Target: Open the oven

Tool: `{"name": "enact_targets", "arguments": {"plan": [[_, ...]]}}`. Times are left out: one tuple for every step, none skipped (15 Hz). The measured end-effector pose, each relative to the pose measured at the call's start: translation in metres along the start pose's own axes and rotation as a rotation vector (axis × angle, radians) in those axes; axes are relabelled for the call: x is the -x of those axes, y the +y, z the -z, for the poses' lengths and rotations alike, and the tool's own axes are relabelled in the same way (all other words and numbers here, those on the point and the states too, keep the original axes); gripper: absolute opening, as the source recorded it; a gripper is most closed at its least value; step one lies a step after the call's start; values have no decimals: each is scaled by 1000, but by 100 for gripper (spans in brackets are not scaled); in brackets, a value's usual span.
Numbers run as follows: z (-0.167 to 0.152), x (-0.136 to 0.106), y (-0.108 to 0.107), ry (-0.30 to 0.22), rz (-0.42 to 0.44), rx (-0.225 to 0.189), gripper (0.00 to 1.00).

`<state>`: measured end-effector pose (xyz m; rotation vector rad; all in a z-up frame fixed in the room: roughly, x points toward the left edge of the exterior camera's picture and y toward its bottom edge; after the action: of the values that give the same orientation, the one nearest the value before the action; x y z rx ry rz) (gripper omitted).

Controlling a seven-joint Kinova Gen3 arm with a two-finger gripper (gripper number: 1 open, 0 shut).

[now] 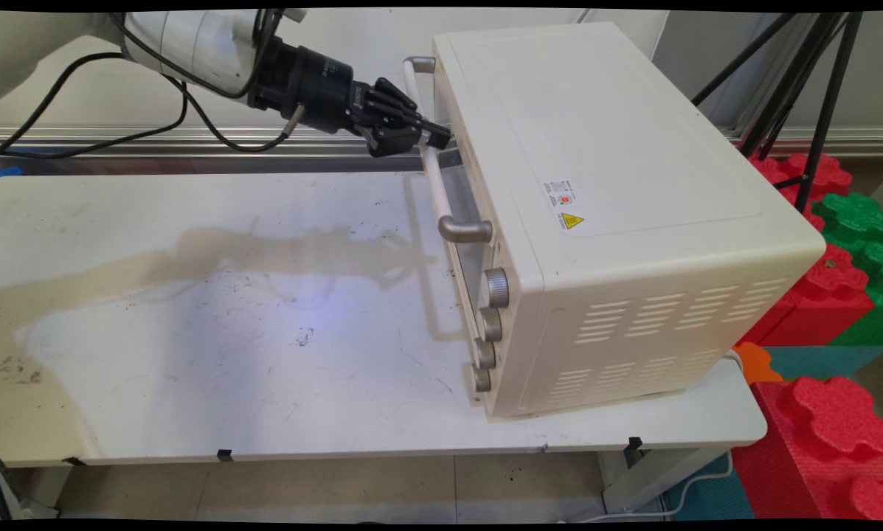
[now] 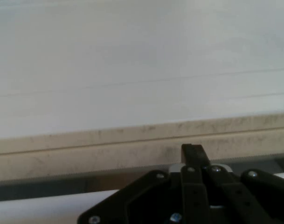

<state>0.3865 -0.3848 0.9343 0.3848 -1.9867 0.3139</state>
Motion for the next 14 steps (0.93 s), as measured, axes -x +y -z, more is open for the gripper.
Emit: {"name": "enact_targets", "arguments": {"plan": [[-2,1,0,-4,-2,-1,0],[-3,2,0,-8,-4,-1,0],[-3,2,0,-12,-5,-1,0],[-4,3,0,-15,-7,-1,0],[-3,4,0,-20,-9,0,0],[-2,5,0,-24,-11,0,0],[0,7,0,-29,-14,1,0],[3,9,1,-36,-18,4,0],[6,11,1,-42,-22,7,0],[9,13,2,-48,-26,9,0],[14,16,2,-57,-30,11,0],[20,19,3,-67,-34,15,0],[24,21,4,-74,-37,17,0],[27,24,4,-84,-40,23,0]]}}
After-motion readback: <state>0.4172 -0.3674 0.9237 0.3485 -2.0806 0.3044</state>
